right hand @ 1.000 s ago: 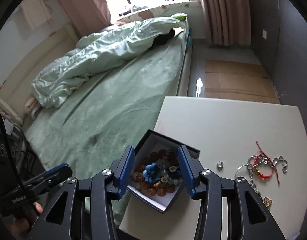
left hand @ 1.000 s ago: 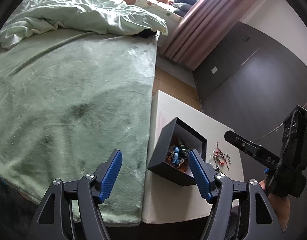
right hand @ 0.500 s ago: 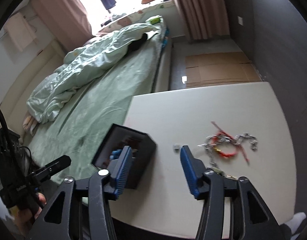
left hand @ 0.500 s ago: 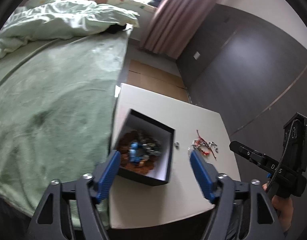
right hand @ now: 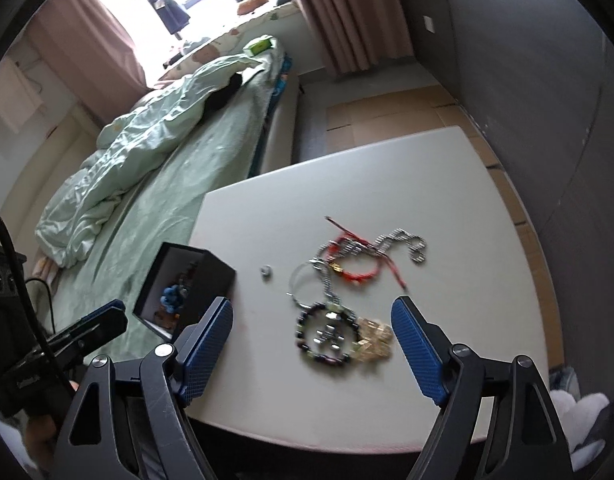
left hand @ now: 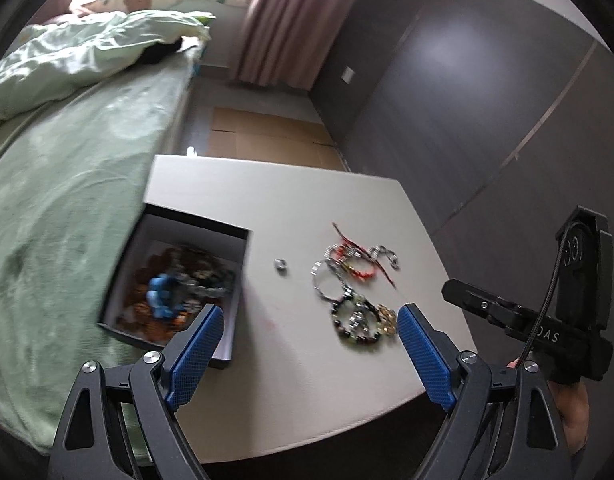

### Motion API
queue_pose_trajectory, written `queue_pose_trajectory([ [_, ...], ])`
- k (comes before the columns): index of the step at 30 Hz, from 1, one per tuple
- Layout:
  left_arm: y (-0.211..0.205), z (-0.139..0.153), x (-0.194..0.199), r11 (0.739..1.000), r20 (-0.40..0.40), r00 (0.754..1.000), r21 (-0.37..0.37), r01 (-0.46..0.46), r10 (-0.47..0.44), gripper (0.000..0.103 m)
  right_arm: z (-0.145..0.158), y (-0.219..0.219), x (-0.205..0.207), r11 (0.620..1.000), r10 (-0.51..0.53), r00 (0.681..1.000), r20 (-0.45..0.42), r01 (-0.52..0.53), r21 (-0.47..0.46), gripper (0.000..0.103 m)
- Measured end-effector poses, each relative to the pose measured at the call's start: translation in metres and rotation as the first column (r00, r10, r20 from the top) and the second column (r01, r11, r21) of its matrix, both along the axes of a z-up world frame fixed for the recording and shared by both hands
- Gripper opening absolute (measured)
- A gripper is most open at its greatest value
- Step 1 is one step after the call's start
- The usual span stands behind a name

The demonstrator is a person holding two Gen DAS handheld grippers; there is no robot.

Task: Organize jewelry
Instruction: 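Move the left tool to the pile and grasp the dark bead bracelet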

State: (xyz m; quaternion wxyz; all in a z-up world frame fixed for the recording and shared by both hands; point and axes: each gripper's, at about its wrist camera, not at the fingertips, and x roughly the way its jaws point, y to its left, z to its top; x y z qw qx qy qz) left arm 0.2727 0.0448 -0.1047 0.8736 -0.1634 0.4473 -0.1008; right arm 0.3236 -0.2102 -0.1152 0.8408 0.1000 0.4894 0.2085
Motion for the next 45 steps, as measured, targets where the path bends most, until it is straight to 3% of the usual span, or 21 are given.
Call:
queue_pose_trajectory([
  [6, -0.032, -0.009, 0.006, 0.997, -0.005, 0.997, 0.026, 0.072, -0.072, 0.088, -0.013, -0.026, -0.006, 1.000, -0.013, 1.000, -0.006, 0.013, 0.004, 0.082],
  [16, -0.063, -0.046, 0.024, 0.990, -0.108, 0.987, 0.057, 0.126, -0.120, 0.051, -0.036, -0.053, -0.014, 1.000, 0.008, 1.000, -0.024, -0.008, 0.008, 0.078],
  [29, -0.090, -0.086, 0.040, 0.977, -0.182, 0.978, 0.165, 0.137, -0.106, 0.048, -0.065, -0.070, -0.020, 0.997, 0.037, 0.998, -0.056, -0.040, -0.059, 0.072],
  [33, -0.093, -0.098, 0.045, 0.974, -0.209, 0.974, 0.185, 0.131, -0.091, 0.041, -0.073, -0.077, -0.021, 0.997, 0.037, 0.997, -0.072, -0.042, -0.065, 0.072],
  [41, -0.101, -0.101, 0.052, 0.965, -0.191, 0.978, 0.229, 0.128, -0.084, 0.040, -0.077, -0.086, -0.020, 0.997, 0.024, 0.996, -0.081, -0.031, -0.076, 0.072],
  [45, -0.105, -0.101, 0.051, 0.945, -0.187, 0.978, 0.294, 0.143, -0.089, 0.025, -0.075, -0.078, -0.019, 0.994, 0.043, 0.997, -0.070, -0.050, -0.098, 0.072],
])
